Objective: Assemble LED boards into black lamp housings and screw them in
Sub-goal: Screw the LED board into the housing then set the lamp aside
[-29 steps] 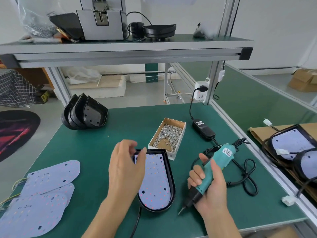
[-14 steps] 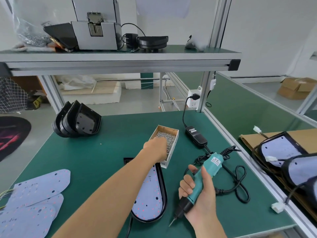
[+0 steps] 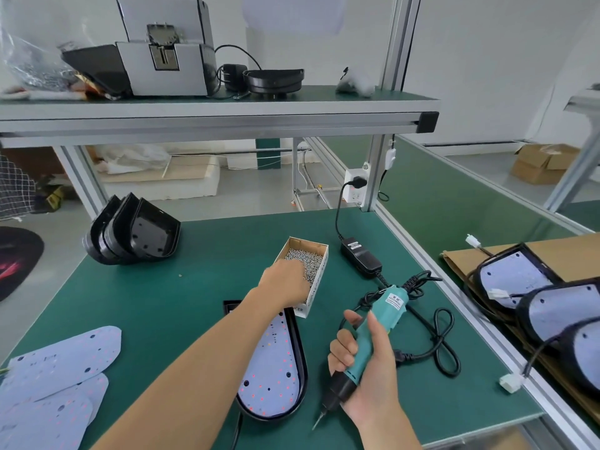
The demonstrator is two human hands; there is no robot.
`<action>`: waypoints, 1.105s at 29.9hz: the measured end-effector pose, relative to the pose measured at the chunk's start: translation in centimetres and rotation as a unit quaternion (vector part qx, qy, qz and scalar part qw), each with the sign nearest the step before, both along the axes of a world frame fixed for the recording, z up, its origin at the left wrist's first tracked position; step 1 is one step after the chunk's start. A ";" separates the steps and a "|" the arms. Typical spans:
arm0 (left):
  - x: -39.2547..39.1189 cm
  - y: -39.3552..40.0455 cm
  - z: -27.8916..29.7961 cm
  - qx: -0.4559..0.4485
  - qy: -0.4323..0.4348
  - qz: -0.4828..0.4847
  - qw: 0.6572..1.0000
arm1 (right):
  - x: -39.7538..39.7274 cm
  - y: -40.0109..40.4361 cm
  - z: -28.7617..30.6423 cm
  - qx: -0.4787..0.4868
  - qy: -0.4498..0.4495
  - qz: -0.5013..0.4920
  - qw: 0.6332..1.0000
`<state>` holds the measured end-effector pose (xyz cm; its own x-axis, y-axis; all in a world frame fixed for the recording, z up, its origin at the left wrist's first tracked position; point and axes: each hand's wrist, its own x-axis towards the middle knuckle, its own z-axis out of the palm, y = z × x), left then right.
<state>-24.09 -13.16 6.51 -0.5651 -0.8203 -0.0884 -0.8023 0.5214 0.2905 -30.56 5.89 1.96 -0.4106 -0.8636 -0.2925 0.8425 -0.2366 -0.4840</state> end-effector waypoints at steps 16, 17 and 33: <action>13.7 16.3 1.9 0.110 0.527 0.074 0.839 | 0.8 1.4 3.0 -0.049 0.034 -0.072 0.996; 14.2 17.1 1.6 0.132 0.548 0.086 0.821 | 0.9 1.4 3.7 -0.058 0.042 -0.070 0.995; 15.2 21.9 0.1 0.220 0.599 0.112 0.762 | 3.8 2.2 8.4 -0.159 0.009 -0.096 0.983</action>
<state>-8.91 8.75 6.62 -0.3063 -0.9481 0.0857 0.1204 0.0507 0.9914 -26.76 8.13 10.31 -0.5783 -0.8157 -0.0122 0.7590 -0.5325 -0.3746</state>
